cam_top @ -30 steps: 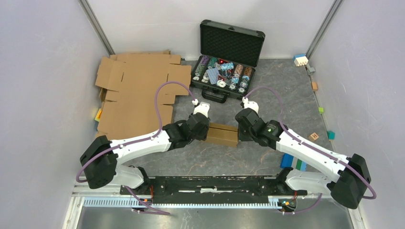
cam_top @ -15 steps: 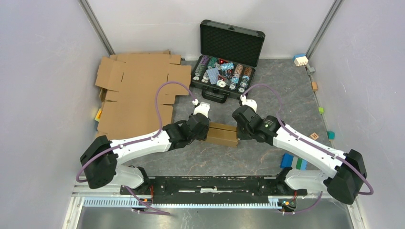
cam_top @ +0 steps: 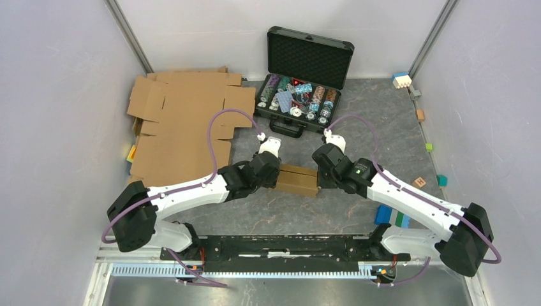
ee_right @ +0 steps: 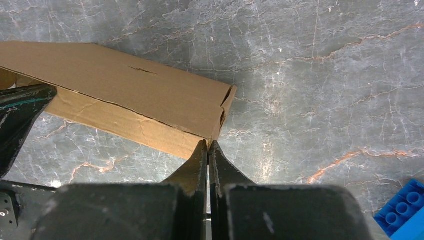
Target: Fold the paper box
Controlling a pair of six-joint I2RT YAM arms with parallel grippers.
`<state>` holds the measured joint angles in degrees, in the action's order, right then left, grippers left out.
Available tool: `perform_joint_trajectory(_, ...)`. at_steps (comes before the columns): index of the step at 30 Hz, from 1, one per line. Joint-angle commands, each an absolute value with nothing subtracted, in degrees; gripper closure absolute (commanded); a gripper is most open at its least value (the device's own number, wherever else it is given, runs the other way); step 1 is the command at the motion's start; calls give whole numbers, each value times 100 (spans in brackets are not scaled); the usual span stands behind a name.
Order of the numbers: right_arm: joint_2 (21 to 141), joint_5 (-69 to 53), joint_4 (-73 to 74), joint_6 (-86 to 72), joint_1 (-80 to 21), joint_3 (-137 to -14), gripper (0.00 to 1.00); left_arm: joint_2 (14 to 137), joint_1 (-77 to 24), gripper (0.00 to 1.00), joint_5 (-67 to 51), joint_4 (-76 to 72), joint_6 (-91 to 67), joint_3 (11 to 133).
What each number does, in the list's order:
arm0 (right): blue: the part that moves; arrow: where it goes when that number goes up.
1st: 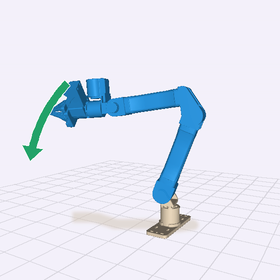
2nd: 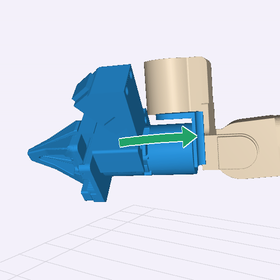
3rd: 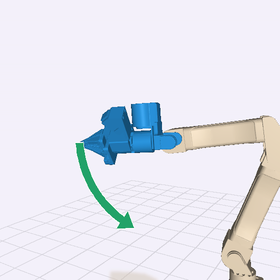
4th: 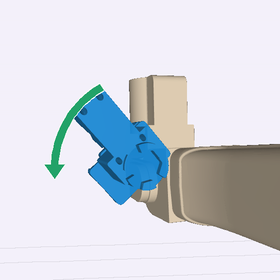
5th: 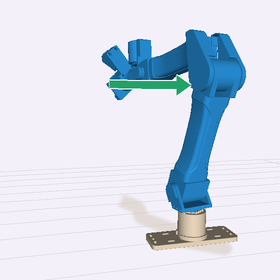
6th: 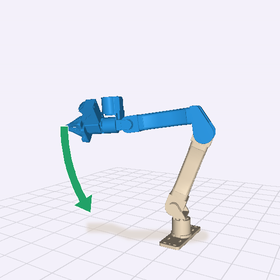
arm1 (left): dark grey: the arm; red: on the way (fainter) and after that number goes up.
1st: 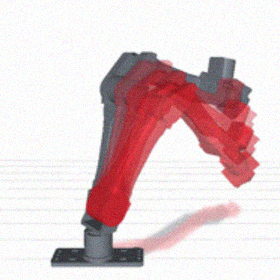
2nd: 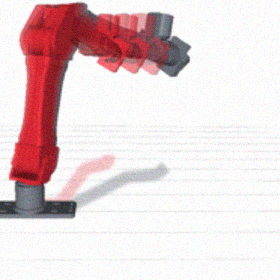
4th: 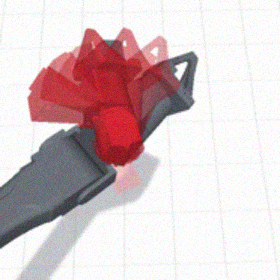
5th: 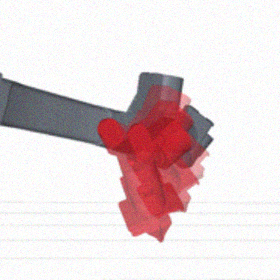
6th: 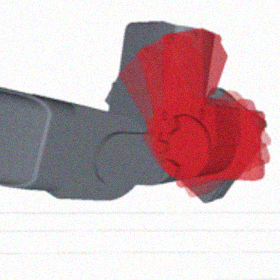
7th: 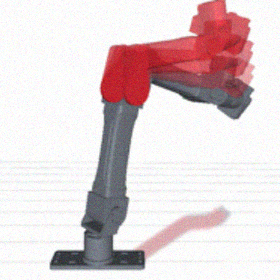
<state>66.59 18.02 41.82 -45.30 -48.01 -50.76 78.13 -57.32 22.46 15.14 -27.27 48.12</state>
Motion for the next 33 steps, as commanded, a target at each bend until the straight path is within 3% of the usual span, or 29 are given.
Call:
perform_joint_trajectory(1, 6532, 1732, 3910, -4782, -4845, -4800, 100, 7932, -5809, 54, 2215, 1898, -2901, 4834)
perform_joint_trajectory(12, 6653, 1865, 4187, -4632, -4845, -5527, 100, 7947, -5853, 54, 2227, 1898, -2918, 4843)
perform_joint_trajectory(33, 6535, 1800, 3898, -4730, -4857, -4666, 100, 7949, -5864, 54, 2286, 1961, -2889, 4887)
